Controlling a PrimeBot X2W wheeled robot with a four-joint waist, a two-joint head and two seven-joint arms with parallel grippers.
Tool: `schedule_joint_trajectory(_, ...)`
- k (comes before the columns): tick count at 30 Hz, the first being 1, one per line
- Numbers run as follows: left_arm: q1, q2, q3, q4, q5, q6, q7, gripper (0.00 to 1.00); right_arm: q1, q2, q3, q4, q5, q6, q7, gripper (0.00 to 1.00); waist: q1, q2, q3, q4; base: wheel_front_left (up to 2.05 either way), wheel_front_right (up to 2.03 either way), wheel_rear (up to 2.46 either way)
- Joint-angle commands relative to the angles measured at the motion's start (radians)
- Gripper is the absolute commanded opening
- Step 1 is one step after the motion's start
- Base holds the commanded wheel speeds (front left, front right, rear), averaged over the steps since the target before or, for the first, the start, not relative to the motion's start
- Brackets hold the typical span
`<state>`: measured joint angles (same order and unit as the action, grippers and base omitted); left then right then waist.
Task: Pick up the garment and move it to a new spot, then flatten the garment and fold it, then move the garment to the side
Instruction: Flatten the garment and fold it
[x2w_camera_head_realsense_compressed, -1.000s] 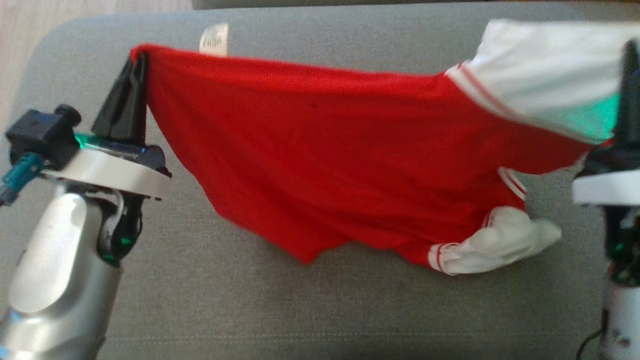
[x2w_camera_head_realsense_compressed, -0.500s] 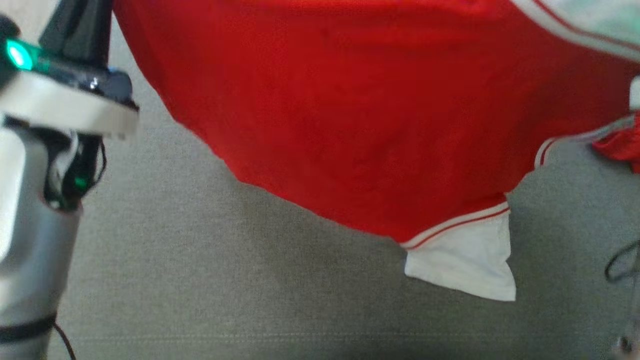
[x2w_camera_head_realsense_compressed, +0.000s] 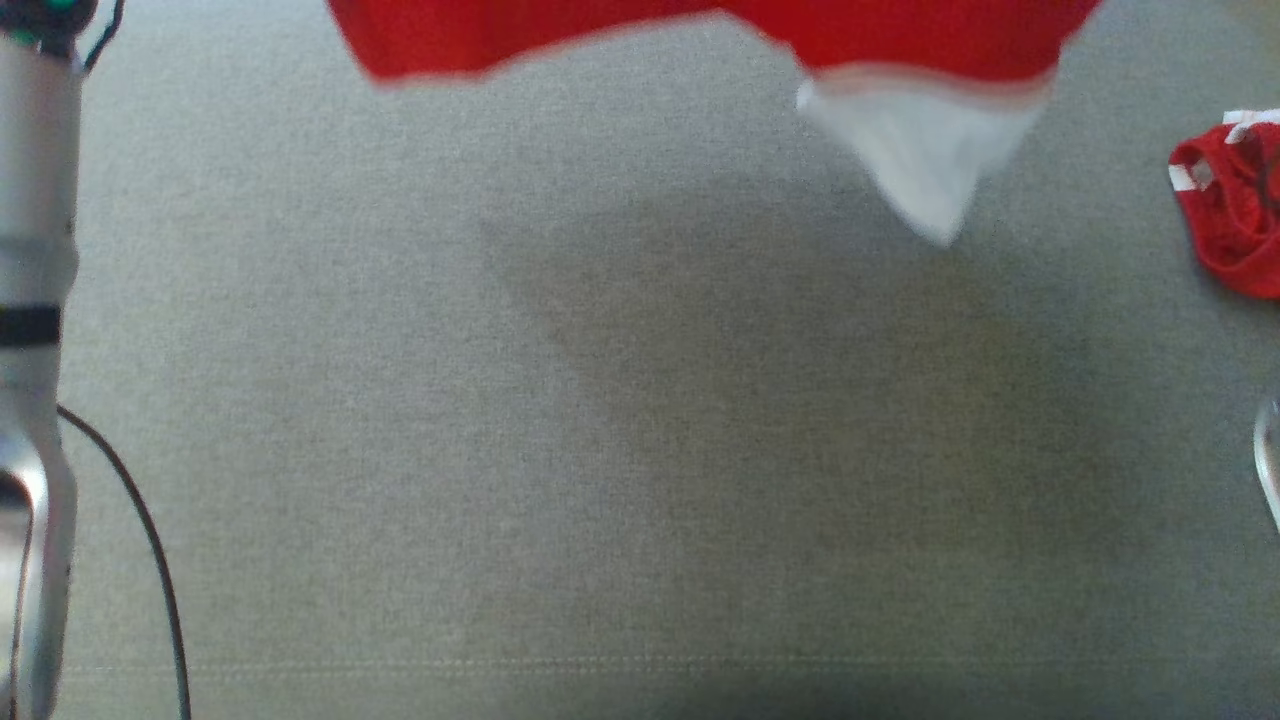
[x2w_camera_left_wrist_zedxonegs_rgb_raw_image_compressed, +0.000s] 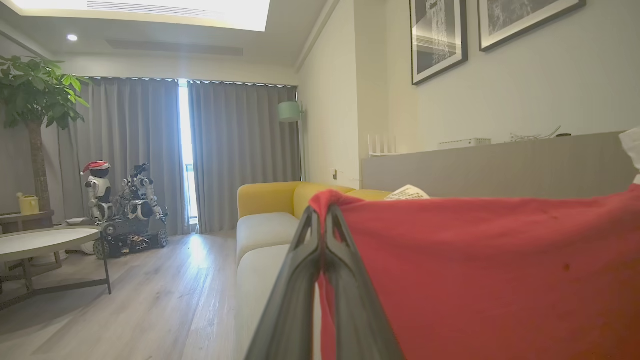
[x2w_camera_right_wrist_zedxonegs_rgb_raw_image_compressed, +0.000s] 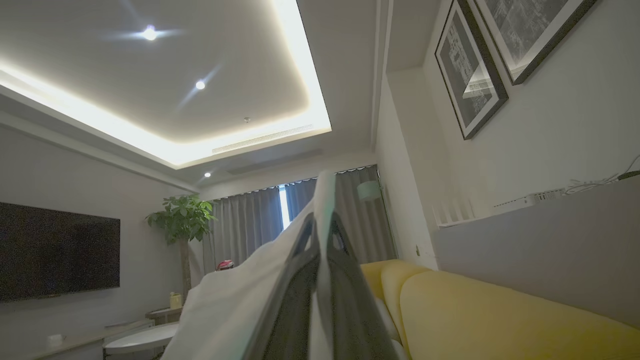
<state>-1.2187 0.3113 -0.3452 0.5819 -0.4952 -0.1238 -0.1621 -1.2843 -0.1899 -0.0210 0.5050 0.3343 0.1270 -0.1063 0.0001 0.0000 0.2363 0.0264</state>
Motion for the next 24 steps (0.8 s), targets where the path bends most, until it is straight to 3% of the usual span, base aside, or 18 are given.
schedule_joint_trajectory(1,-0.096,0.021,0.025,0.056,-0.024,-0.005,-0.02,0.0,-0.102,0.052,-0.007,0.081,0.019,0.004,-0.035,0.0,-0.0001,0.0,-0.007,0.003,0.0,0.0,0.0)
schedule_joint_trajectory(2,-0.096,0.021,0.025,0.056,-0.024,-0.005,-0.02,0.0,-0.102,0.052,-0.007,0.081,0.019,0.004,-0.035,0.0,-0.0001,0.0,-0.007,0.003,0.0,0.0,0.0)
schedule_joint_trajectory(6,-0.17,-0.018,0.025,0.217,-0.055,-0.006,-0.051,0.0,-0.197,0.094,0.001,0.295,0.015,0.004,-0.08,0.0,-0.0001,0.0,0.002,-0.003,0.0,0.0,0.0)
schedule_joint_trajectory(14,-0.11,-0.113,-0.056,0.5,-0.127,-0.007,-0.02,0.0,-0.198,0.138,0.047,0.696,-0.007,0.004,-0.002,0.0,-0.0001,0.0,0.052,-0.005,0.0,0.0,0.0)
schedule_joint_trajectory(18,-0.071,-0.141,-0.097,0.543,-0.171,-0.007,-0.02,0.0,-0.167,0.139,0.144,0.737,0.079,0.004,0.054,0.0,-0.0001,0.0,0.091,0.009,0.0,0.0,0.0)
schedule_joint_trajectory(24,0.0,-0.14,-0.155,0.514,-0.254,-0.007,-0.03,0.0,-0.061,0.139,0.309,0.665,0.225,0.004,0.084,0.0,-0.0001,0.0,0.13,0.017,0.0,0.0,0.0)
